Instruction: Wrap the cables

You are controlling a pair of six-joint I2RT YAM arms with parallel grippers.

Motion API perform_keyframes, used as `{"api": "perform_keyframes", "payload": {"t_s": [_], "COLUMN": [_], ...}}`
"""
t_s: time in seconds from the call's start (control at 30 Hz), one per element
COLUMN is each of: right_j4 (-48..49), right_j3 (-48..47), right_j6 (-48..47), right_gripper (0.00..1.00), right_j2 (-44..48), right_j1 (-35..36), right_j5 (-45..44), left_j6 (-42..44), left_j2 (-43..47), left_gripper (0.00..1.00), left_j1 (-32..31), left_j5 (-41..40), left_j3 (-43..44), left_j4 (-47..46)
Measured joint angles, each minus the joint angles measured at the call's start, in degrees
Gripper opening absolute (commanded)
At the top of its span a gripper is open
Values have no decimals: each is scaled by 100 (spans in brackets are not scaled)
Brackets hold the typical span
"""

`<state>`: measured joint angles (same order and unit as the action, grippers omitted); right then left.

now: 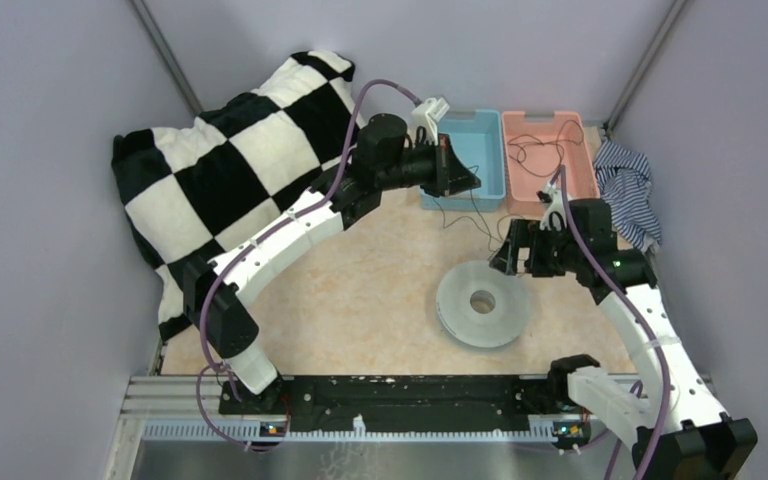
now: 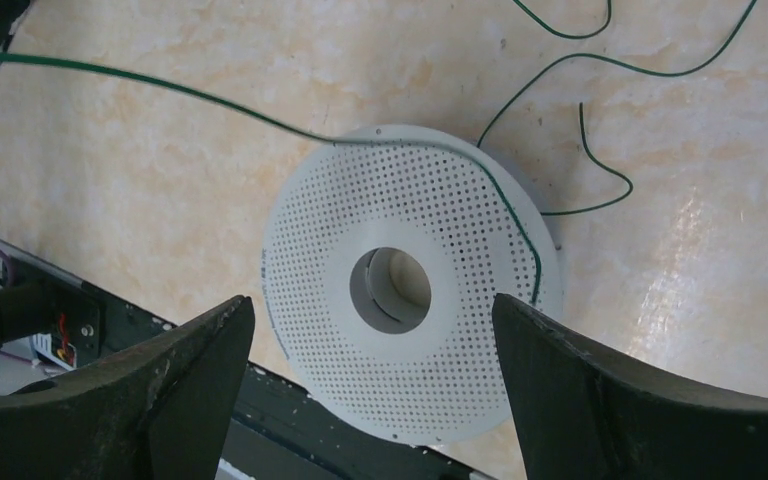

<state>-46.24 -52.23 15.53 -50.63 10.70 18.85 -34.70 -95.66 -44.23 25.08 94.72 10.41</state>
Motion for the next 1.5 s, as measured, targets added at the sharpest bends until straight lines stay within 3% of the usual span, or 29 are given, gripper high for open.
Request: {"api": "perform_keyframes", "payload": {"t_s": [0.33, 0.5, 0.7, 0.8, 0.87, 0.93, 1.17, 1.2, 1.27, 1.33, 1.5], "right_j4": [743, 1259, 1934, 2199, 2387, 2520, 2640, 2599, 2492, 2371, 2048], "right_j3": [48, 90, 363, 511, 586, 616, 640, 640, 640, 640, 544], "right_j6": [-153, -168, -140, -101, -42, -13, 216, 251, 315, 428, 870], "right_gripper": [84, 77, 59, 45, 28, 3, 0, 0, 0, 0, 0], "right_j2": [-295, -358, -654, -756, -809, -868, -782, -708, -535, -304, 210], "right_j1": [92, 640, 844, 844, 844, 844, 844, 844, 844, 844, 813], "right_j5": [59, -339, -658, -686, -675, -643, -385, -313, -146, 105, 774], "left_j6": [-74, -140, -140, -140, -140, -138, -17, 33, 162, 352, 625], "left_j2": [0, 0, 2, 2, 0, 2, -140, -243, -505, -793, -1882], "left_gripper": [0, 0, 0, 0, 0, 0, 0, 8, 55, 79, 94], "left_j1": [0, 0, 0, 0, 0, 0, 103, 155, 264, 330, 420], "left_j5": [87, 144, 205, 247, 260, 264, 295, 308, 286, 201, 114], "left_j3": [35, 57, 129, 131, 131, 144, 398, 516, 743, 933, 1902], "left_j4": [68, 125, 136, 155, 181, 219, 363, 387, 365, 391, 1036]}}
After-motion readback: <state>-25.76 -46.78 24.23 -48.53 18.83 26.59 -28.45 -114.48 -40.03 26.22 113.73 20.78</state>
